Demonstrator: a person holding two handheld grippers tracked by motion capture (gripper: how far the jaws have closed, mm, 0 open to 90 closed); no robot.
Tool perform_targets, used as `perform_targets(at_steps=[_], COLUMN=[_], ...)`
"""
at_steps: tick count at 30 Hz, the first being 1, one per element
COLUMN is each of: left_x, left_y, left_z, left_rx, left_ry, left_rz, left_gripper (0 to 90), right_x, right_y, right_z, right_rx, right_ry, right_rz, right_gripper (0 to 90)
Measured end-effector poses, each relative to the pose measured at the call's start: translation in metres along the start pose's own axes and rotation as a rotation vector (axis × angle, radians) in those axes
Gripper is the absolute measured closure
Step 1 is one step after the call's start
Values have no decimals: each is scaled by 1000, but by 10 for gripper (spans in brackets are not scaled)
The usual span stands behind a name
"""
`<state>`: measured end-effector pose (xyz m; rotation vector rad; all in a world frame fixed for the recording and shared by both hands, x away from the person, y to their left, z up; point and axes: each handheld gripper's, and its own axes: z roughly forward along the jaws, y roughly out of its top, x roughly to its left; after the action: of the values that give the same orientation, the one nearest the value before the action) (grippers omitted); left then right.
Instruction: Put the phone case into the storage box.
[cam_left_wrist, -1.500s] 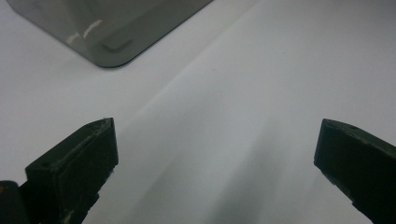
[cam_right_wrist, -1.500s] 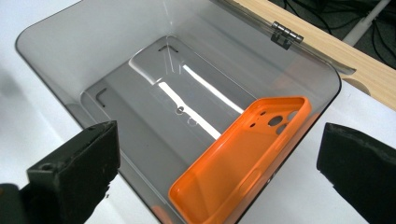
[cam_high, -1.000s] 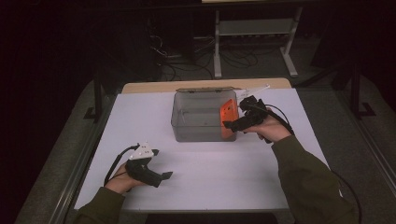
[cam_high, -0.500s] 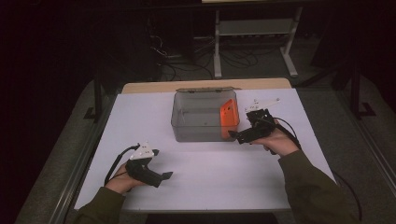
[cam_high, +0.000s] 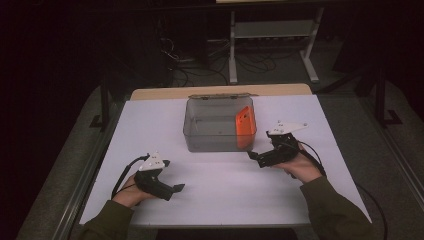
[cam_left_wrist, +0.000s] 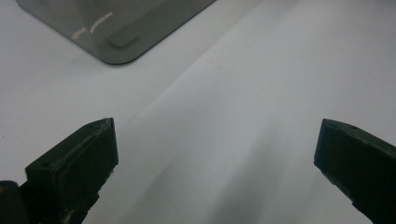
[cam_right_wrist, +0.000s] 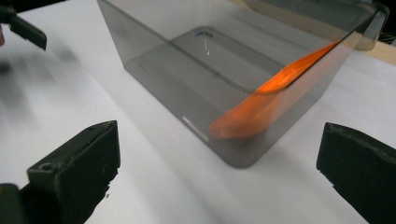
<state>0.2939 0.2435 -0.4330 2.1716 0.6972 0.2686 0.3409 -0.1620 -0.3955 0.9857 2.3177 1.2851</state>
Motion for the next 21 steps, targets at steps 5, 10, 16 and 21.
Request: perform_targets(at_steps=[5, 10, 16, 21], left_x=[0, 0, 0, 0], left_y=[0, 0, 0, 0], left_z=[0, -1, -1, -1], left_rx=[-1, -2, -3, 0], left_ry=[0, 0, -1, -5], left_rz=[1, 1, 0, 2], left_gripper=[0, 0, 0, 0], right_x=[3, 7, 13, 17], right_y=[-12, -23, -34, -45], right_z=[-2, -5, -9, -14], right_rx=[-4, -4, -8, -6], right_ry=[-1, 11, 16, 17], right_rz=[5, 3, 7, 13], right_gripper=[0, 0, 0, 0])
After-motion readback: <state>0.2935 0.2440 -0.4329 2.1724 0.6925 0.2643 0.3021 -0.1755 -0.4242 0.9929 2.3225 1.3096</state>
